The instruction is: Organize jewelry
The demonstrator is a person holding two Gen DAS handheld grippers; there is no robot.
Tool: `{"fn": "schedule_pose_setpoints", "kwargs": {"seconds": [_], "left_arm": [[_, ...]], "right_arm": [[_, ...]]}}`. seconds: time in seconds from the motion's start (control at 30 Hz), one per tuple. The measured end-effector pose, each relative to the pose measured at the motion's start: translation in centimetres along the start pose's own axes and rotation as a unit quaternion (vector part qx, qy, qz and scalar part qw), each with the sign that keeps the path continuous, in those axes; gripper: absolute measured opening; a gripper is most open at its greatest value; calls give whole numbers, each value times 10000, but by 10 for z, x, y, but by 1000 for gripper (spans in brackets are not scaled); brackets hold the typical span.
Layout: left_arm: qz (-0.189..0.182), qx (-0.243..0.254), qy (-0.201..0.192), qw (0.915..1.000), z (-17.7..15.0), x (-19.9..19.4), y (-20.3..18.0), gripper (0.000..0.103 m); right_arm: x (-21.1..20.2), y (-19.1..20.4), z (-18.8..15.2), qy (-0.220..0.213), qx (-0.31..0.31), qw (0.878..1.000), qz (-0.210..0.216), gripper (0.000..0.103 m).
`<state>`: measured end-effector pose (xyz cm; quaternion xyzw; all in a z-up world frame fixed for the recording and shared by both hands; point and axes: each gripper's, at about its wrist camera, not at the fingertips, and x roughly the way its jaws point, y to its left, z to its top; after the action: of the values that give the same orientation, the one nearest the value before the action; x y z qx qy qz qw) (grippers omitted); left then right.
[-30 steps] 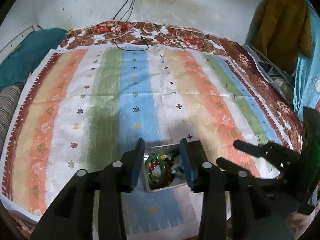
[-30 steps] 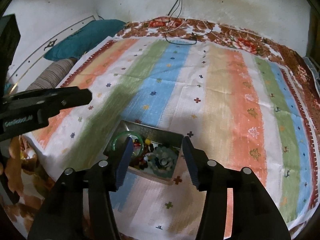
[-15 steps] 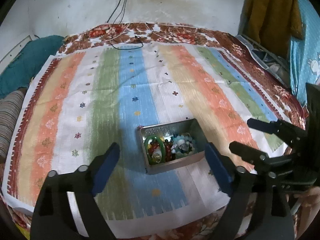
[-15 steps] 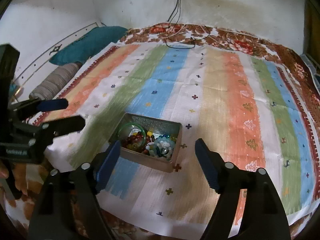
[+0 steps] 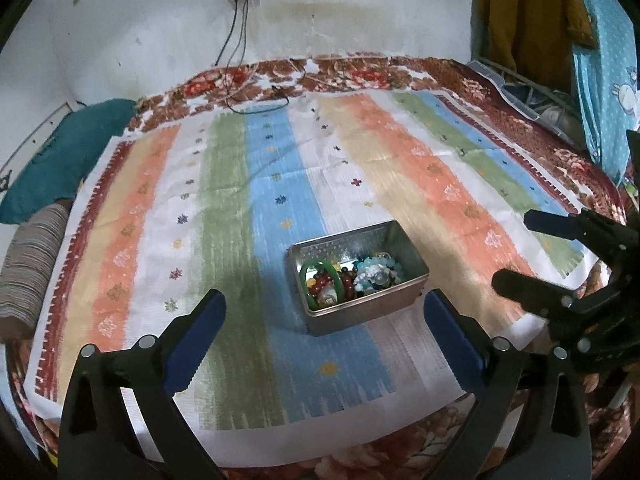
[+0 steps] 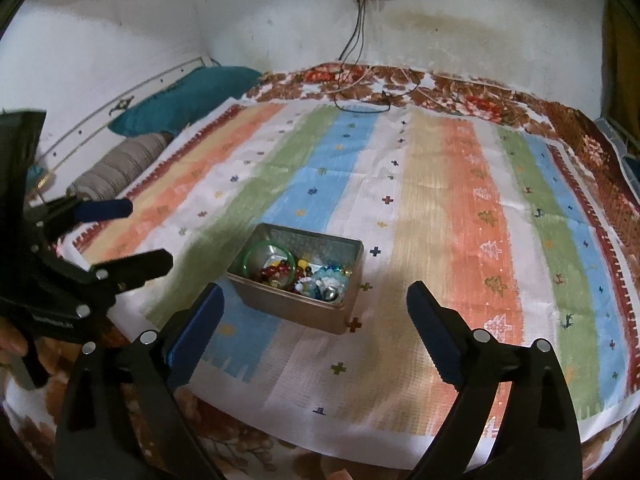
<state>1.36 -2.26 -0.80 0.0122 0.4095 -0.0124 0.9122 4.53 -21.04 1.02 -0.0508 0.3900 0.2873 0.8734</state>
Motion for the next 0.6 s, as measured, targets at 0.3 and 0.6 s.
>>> {"fn": "schedule_pose_setpoints", "kwargs": {"seconds": [0.3,0.6], "left_arm": [[0,-290,24,9996,-8,-4,5,97],[15,-409,-66,9991,-12,-8,10,97]], "right_arm": [[-9,0,-6,-72,125,9999,71,93],[-11,2,-9,-95,125,9998,81,93]]}}
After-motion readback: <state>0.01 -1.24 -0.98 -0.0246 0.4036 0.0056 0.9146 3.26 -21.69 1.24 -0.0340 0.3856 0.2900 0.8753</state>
